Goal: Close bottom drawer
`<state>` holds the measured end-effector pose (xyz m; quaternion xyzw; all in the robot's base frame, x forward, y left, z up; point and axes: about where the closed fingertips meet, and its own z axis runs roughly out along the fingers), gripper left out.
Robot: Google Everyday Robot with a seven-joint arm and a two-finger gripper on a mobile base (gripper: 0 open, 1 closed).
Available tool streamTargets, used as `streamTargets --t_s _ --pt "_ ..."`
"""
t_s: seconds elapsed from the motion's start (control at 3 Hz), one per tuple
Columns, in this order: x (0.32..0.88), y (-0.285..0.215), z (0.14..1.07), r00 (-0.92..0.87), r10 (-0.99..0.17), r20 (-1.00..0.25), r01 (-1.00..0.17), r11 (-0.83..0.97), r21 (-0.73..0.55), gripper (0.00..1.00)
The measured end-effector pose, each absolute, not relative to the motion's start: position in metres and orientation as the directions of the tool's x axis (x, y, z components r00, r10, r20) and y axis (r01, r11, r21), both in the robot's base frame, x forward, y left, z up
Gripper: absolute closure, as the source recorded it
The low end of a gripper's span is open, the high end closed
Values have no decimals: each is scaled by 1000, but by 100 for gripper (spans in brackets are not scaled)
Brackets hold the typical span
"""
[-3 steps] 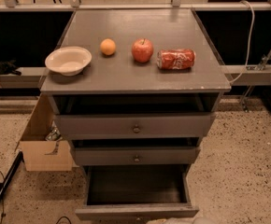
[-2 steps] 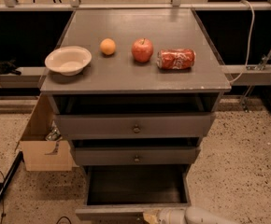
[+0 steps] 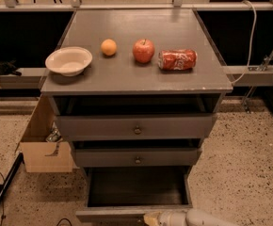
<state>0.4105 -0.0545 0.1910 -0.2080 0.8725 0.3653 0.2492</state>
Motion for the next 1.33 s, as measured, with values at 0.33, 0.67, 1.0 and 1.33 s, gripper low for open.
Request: streamTargets --t_s 0.33,0.67,1.0,1.33 --pt "410 -54 191 -789 -181 -587 -545 647 534 54" --pt "410 -54 191 -789 -181 -587 -545 647 534 30" --pt "412 -47 197 -800 -169 -576 -538 626 564 8" --pt "431 -38 202 -802 -167 -574 -536 627 566 0"
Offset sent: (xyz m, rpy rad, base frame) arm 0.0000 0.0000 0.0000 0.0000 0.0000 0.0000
